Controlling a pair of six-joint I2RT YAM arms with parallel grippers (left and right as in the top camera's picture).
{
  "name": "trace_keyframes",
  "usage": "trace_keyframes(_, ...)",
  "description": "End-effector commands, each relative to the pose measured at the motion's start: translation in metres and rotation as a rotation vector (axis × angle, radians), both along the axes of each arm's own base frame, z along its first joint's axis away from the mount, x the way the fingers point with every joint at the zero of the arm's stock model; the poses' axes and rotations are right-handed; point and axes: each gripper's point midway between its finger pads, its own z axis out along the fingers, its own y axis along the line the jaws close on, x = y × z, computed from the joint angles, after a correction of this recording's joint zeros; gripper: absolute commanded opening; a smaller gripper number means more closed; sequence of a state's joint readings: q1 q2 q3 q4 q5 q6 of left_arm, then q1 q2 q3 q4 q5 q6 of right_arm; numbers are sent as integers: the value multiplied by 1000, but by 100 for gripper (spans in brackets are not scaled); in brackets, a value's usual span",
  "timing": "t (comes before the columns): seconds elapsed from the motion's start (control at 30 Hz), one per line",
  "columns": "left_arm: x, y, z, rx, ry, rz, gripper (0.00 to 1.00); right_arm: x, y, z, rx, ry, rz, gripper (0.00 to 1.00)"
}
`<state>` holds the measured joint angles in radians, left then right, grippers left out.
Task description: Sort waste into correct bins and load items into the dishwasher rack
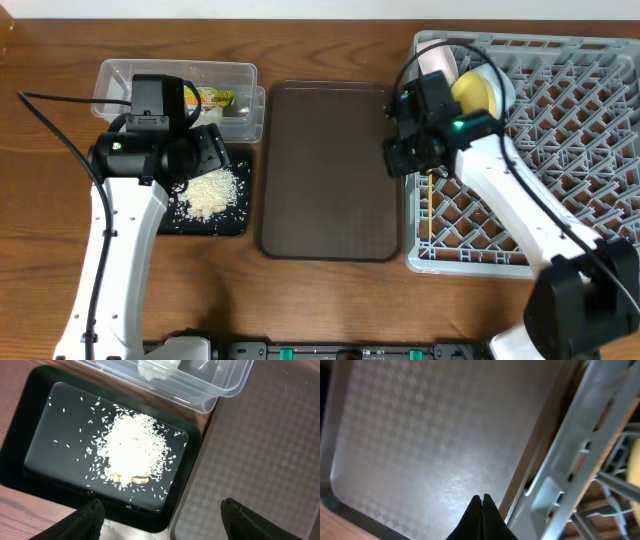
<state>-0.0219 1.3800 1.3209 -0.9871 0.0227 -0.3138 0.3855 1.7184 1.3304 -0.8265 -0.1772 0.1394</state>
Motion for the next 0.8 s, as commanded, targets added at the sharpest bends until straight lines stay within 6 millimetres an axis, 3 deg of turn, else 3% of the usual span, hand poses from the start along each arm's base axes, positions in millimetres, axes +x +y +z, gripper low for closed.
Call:
trace_keyframes(0.0,0,1,3,12,-6,-8,78,1,-3,-8,-27,21,7,1)
trace_keyframes(0.27,1,1,3,12,-6,-8,78,-5,-35,-22,-195,61,-98,1)
trace_keyframes(0.47,1,1,3,12,-6,-8,78,-10,-38,-23,-208,82,-104,1)
trace_keyframes(0.77,1,1,3,12,-6,-8,78,-9,-58,-23,-301,73,-193,1)
